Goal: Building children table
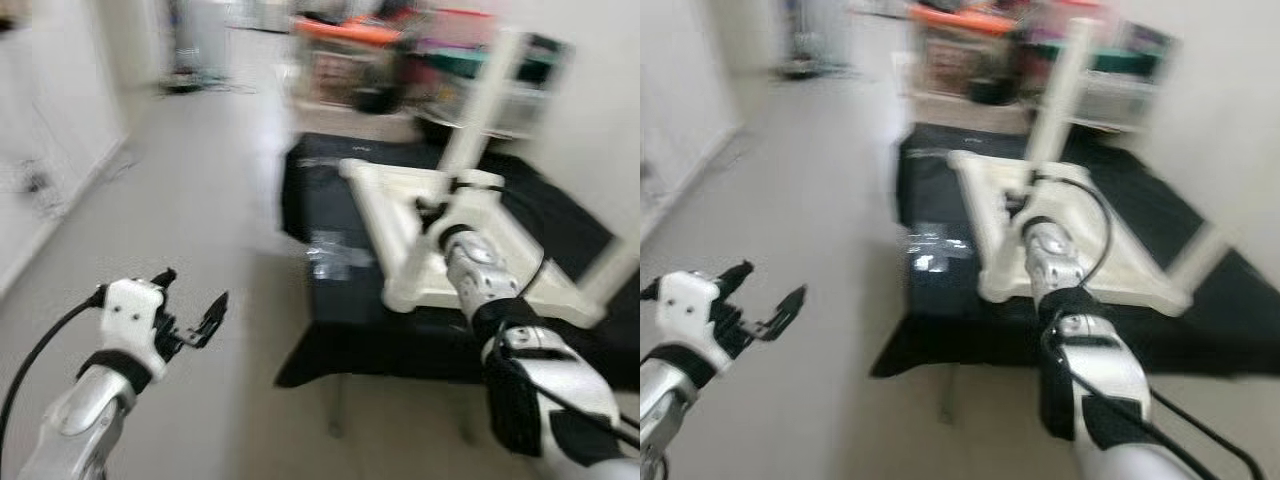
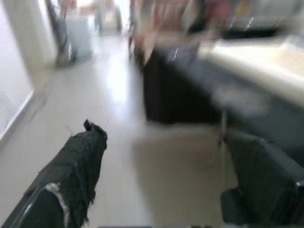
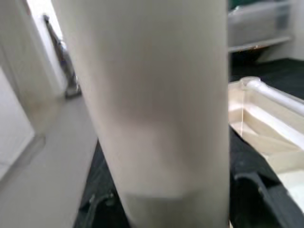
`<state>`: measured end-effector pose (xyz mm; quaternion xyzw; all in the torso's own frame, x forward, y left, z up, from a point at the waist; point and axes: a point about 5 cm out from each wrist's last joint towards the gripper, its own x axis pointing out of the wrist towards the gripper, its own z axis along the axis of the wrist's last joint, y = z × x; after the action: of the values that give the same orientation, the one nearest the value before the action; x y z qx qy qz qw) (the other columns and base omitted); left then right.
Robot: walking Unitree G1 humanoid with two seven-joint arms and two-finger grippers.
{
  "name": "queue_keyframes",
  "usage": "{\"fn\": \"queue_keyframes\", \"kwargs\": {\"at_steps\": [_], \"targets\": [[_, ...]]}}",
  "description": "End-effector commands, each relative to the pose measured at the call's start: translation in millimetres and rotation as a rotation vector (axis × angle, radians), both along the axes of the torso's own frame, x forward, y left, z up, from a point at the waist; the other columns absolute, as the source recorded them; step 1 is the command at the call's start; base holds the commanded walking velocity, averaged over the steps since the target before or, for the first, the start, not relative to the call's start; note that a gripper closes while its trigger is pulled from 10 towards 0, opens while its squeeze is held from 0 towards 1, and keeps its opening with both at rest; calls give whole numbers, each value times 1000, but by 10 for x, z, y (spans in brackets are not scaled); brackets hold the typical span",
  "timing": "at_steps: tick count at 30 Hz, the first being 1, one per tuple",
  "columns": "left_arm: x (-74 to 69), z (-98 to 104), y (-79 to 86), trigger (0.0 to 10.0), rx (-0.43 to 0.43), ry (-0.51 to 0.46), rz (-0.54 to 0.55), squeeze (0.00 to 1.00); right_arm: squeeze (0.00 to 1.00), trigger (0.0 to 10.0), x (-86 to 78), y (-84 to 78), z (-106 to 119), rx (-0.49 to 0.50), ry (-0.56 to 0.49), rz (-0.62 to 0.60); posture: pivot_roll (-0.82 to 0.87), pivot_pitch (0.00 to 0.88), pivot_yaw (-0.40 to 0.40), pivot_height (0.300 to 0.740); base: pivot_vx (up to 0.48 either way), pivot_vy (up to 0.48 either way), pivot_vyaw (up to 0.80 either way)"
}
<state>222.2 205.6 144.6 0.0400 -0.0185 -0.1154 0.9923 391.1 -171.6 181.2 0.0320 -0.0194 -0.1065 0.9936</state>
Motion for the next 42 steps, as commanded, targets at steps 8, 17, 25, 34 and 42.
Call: {"fn": "queue_keyframes", "kwargs": {"at_steps": [8, 17, 25, 34, 42], "targets": [[96, 90, -101, 10000, -7, -42, -42, 0, 0, 10000, -93, 752, -319, -13, 128, 297, 147, 0, -143, 740, 0, 0, 0], [95, 98, -122, 10000, -25, -55, -30, 0, 0, 10000, 100, 466, 208, -6, -21, 389, 147, 0, -159, 740, 0, 0, 0], [108, 100, -139, 10000, -38, -52, -48, 0, 0, 10000, -1, 461, 376, -117, -89, 1022, 146, 0, -154, 740, 0, 0, 0], [99, 96, -138, 10000, -36, -48, -54, 0, 0, 0, -3, 531, 283, -133, -53, 1143, 166, 0, -160, 740, 0, 0, 0], [75, 95, -129, 10000, -34, -44, -53, 0, 0, 0, 150, 406, 183, -100, -9, 690, 167, 0, -157, 740, 0, 0, 0]]}}
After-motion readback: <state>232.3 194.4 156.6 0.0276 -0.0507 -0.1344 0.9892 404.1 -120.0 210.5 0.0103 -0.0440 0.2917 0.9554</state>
